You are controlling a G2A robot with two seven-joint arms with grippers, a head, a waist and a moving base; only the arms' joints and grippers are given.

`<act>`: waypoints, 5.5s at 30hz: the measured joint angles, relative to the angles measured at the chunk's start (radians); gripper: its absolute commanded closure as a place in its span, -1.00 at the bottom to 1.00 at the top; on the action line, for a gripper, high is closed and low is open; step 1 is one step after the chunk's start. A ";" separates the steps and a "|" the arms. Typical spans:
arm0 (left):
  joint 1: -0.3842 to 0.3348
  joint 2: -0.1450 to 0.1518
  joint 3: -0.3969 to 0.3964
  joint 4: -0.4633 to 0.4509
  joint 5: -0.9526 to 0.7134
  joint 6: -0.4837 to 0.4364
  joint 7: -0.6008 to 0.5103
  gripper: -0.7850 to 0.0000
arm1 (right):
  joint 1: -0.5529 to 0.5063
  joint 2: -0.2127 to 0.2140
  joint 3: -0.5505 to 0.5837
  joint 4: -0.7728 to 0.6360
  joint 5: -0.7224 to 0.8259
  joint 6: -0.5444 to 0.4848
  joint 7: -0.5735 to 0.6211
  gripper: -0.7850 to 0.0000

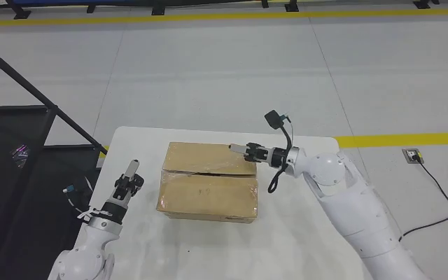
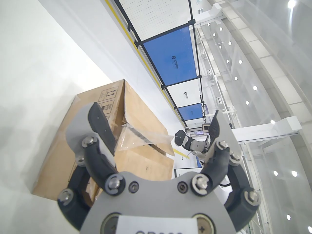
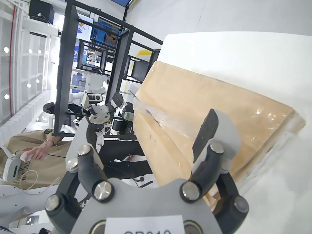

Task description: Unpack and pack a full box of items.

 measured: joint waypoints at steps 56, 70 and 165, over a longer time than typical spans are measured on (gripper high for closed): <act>-0.005 -0.007 0.005 0.023 0.013 0.012 -0.006 -1.00 | 0.027 0.007 -0.078 0.043 0.169 -0.146 0.254 -1.00; -0.049 -0.008 0.027 0.055 0.014 0.026 -0.041 -1.00 | 0.073 -0.020 -0.122 0.080 0.088 -0.120 0.074 -1.00; -0.047 0.002 -0.004 0.013 -0.040 0.036 -0.163 -1.00 | -0.214 0.084 0.159 -0.275 -0.309 -0.322 0.025 -1.00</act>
